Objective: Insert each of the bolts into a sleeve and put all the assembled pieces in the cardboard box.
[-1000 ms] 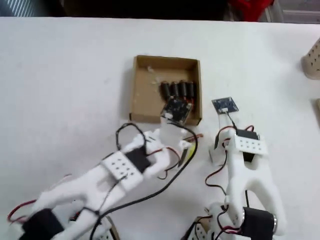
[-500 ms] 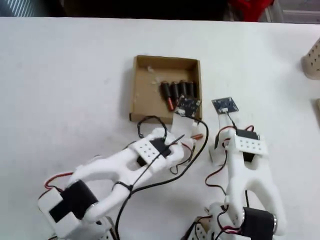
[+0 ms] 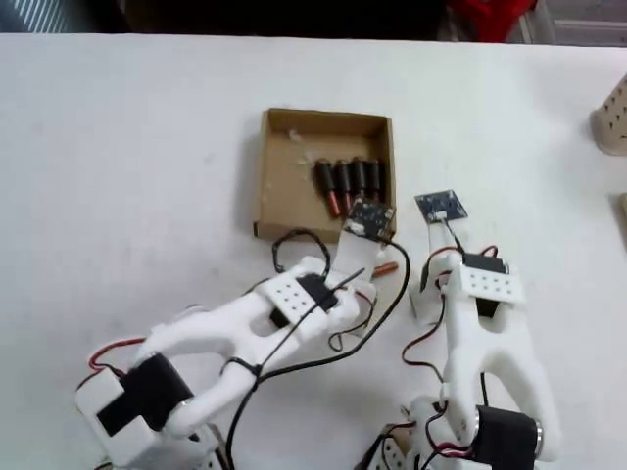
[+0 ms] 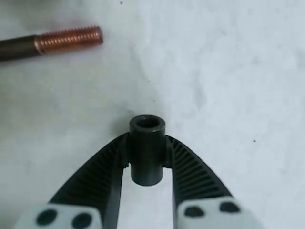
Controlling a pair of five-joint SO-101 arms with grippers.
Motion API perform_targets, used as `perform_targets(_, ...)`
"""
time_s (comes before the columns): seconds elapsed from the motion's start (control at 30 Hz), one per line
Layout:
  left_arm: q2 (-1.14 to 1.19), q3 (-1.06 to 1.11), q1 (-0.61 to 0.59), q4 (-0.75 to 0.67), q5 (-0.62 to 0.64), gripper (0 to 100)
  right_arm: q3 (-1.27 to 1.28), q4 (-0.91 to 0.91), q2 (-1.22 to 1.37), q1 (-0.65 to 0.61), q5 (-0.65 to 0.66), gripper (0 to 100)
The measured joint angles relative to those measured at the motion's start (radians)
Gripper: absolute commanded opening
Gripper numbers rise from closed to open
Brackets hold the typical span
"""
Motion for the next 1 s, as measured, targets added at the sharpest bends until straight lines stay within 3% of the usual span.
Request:
perform_targets(0.27,0.04,-0.006,-0.034,0.002,0.005,2,0.0,0.0,0.0,0.0,0.002,1.8)
perform_targets(0.67,0.222,-0.226,-0.089,0.071,0.098,2,0.0,0.0,0.0,0.0,0.002,1.8)
perform_targets(0.83,0.226,-0.236,-0.173,-0.006,0.175,2,0.0,0.0,0.0,0.0,0.002,1.8)
perform_targets(1.0,0.226,-0.236,-0.178,-0.014,0.193,3,0.0,0.0,0.0,0.002,0.002,1.8)
